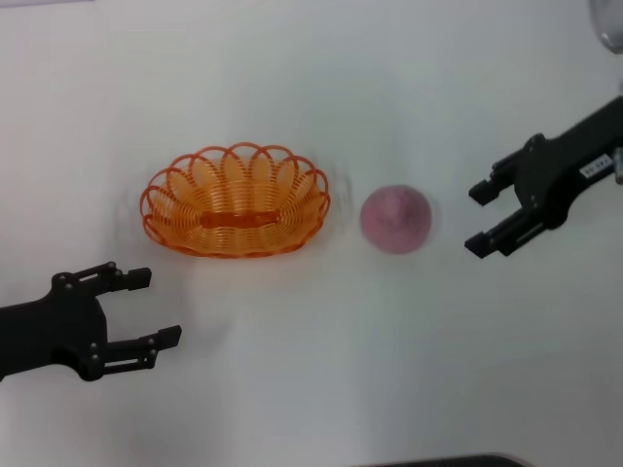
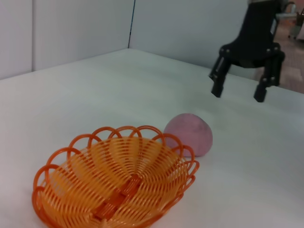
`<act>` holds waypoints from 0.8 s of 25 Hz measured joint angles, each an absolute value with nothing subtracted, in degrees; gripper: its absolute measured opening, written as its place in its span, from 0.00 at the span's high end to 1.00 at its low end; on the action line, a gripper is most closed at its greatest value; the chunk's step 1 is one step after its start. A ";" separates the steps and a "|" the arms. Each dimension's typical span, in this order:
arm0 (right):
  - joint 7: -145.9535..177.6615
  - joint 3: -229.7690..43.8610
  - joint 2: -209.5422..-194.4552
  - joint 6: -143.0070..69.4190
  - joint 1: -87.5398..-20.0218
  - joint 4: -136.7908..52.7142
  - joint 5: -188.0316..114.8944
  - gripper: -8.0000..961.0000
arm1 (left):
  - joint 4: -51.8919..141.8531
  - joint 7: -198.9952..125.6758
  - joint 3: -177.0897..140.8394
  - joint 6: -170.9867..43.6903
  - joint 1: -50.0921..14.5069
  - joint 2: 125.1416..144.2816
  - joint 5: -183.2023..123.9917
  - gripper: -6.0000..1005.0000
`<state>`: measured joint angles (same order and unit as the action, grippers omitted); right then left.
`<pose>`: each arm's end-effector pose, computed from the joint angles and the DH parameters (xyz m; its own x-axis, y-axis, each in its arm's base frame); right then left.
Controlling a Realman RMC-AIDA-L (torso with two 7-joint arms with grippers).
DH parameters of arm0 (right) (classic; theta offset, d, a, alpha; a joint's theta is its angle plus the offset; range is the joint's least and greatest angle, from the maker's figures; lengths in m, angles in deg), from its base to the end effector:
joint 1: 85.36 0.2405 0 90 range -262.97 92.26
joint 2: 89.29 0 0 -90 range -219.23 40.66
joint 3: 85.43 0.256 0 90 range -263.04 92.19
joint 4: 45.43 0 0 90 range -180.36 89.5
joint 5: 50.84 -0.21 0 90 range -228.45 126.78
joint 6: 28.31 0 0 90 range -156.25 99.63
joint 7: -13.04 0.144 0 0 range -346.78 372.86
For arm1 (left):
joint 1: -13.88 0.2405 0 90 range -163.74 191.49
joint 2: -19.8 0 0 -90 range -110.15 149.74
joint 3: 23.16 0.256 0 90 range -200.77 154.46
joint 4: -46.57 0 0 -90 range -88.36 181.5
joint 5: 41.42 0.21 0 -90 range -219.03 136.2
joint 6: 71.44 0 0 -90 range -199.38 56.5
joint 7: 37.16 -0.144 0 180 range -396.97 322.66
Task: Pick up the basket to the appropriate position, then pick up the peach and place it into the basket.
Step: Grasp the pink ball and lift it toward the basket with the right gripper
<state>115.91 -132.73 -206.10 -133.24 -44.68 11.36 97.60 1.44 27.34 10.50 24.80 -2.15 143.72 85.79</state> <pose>0.2343 0.3438 0.0381 0.8852 -0.4282 0.1817 -0.4269 -0.9030 -0.0482 -0.3249 0.2363 -0.0126 0.8655 0.3208 0.3846 0.4114 -0.8934 -0.1806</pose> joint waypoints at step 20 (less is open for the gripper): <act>120.37 -152.23 -209.70 -123.87 -39.54 14.85 100.98 0.07 | 1.41 27.62 10.27 24.71 -2.35 143.72 86.12 0.18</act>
